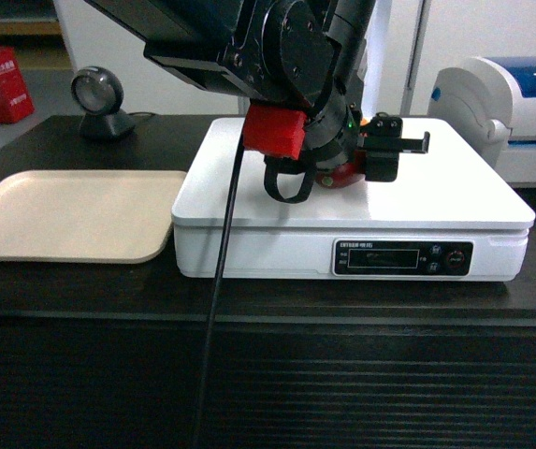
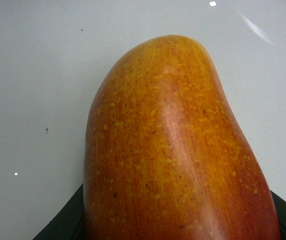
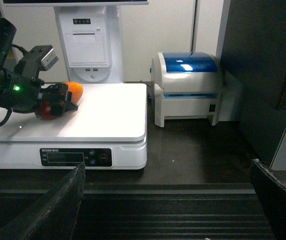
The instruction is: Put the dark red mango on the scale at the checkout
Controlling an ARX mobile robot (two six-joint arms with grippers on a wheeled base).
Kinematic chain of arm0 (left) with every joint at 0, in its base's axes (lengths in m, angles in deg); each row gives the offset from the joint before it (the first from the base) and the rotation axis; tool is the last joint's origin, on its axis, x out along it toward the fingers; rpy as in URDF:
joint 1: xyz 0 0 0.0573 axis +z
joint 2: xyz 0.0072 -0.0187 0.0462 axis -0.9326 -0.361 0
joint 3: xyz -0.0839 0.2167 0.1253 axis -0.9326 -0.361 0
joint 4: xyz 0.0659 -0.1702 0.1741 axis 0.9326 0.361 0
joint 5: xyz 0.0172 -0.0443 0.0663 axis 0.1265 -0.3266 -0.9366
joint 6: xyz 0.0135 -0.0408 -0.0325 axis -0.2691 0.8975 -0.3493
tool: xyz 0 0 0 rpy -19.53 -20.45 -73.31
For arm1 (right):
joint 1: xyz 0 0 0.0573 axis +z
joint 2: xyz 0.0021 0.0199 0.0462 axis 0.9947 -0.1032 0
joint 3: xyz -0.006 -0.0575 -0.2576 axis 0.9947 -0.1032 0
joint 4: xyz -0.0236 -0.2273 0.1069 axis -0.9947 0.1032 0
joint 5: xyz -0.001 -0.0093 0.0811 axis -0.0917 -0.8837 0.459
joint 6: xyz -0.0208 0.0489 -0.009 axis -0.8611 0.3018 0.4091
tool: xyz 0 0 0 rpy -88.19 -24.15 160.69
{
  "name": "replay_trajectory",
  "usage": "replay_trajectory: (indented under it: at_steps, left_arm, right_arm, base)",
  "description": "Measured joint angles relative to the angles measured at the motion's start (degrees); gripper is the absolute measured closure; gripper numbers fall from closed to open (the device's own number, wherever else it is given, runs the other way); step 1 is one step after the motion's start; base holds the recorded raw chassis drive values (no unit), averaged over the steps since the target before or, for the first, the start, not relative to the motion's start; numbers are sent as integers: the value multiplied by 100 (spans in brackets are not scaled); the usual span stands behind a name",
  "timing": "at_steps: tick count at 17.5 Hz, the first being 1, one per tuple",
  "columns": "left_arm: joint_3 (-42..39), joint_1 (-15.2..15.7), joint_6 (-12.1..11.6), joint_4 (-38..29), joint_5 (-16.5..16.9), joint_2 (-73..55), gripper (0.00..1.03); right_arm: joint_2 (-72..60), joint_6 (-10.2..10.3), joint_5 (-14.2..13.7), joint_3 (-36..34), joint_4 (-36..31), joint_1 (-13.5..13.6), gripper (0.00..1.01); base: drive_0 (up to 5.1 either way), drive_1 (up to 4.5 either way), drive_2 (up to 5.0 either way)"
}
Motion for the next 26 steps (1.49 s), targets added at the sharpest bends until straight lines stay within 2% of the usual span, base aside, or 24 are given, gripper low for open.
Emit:
replay_trajectory:
  at_steps: [2, 5, 8, 9, 11, 15, 16, 17, 19, 21, 26]
  left_arm:
    - [234, 11, 299, 284, -188, -50, 43]
    - [361, 68, 516, 428, -260, -125, 43]
    - [350, 74, 542, 103, -258, -125, 13]
    - [326, 74, 496, 2, -258, -118, 4]
    - [146, 74, 433, -225, -258, -55, 6]
    - [-435, 90, -326, -1421, -389, 507, 5]
    - [-581, 109, -498, -1731, -334, 660, 5]
    - [-949, 188, -870, -2356, 22, 938, 5]
    - [-1414, 345, -953, -2833, 640, 1239, 5]
    - [-1917, 614, -944, -3121, 887, 1565, 5]
    - [-3130, 1777, -896, -3652, 944, 3036, 5]
  right_arm:
    - [0, 0, 0, 0, 0, 0, 3]
    - [0, 0, 0, 0, 0, 0, 3]
    - [0, 0, 0, 0, 0, 0, 3]
    - [0, 0, 0, 0, 0, 0, 3]
    - [0, 0, 0, 0, 0, 0, 3]
    - [0, 0, 0, 0, 0, 0, 3]
    - [0, 0, 0, 0, 0, 0, 3]
    - [0, 0, 0, 0, 0, 0, 3]
    - [0, 0, 0, 0, 0, 0, 3]
    - [0, 0, 0, 0, 0, 0, 3]
    - [0, 0, 0, 0, 0, 0, 3]
  base:
    - [0, 0, 0]
    - [0, 0, 0]
    - [0, 0, 0]
    - [0, 0, 0]
    - [0, 0, 0]
    - [0, 0, 0]
    - [0, 0, 0]
    - [0, 0, 0]
    - [0, 0, 0]
    - [0, 0, 0]
    - [0, 0, 0]
